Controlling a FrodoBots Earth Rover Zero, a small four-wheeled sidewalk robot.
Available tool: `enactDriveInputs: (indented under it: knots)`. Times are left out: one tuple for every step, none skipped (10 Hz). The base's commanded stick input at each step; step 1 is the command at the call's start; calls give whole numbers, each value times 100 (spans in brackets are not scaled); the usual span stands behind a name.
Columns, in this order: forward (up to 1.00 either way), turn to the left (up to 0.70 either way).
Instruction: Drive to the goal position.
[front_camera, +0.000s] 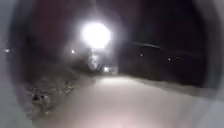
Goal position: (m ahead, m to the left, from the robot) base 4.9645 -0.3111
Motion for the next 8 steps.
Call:
enactDriveInputs:
  knots:
    - [100,0]
    - [100,0]
    - [100,2]
    - [100,40]
    - [100,40]
    - [100,40]
    - [100,40]
    - [100,40]
